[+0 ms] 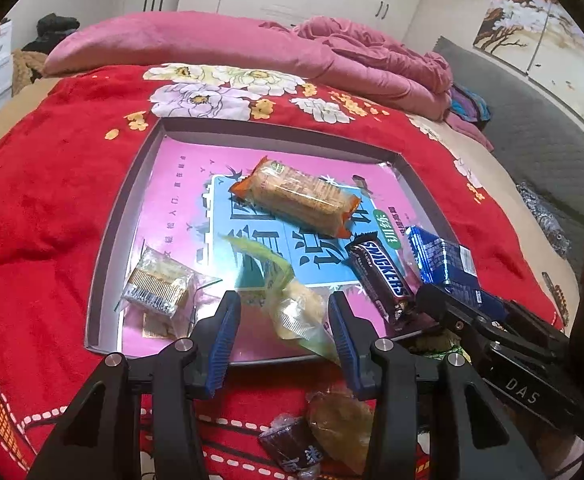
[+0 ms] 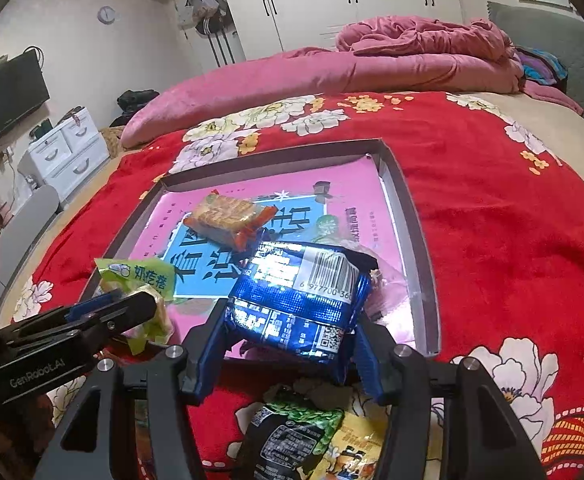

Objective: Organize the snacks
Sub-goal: 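Lower the green bag into the tray with the left tool while the right tool lowers the blue pack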

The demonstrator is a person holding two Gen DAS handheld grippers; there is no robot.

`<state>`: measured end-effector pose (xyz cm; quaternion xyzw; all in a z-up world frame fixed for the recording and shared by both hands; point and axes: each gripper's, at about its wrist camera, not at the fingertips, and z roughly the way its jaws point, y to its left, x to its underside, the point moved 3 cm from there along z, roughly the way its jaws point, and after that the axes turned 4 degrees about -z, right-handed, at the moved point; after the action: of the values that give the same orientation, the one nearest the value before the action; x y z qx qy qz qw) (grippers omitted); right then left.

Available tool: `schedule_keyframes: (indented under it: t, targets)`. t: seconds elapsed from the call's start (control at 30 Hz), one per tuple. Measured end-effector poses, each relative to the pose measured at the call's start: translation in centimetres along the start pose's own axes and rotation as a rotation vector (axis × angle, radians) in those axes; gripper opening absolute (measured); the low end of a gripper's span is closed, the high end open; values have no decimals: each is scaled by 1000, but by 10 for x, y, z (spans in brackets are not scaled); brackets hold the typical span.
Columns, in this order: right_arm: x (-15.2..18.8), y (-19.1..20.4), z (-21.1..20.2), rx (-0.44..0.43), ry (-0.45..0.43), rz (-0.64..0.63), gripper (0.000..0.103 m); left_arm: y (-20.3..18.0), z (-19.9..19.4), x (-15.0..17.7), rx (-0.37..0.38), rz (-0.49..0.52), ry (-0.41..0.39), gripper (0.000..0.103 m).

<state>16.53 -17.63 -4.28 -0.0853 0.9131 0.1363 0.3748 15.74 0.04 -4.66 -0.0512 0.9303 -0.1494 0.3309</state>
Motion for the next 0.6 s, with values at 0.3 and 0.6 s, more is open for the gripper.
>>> schedule_keyframes:
  t: [0.3, 0.6]
  targets:
    - [1, -6, -2, 27, 1, 13, 61, 4, 3, -1, -2, -14, 5, 48]
    - [0, -9, -4, 27, -2, 23, 63, 6, 3, -1, 2, -29, 8, 48]
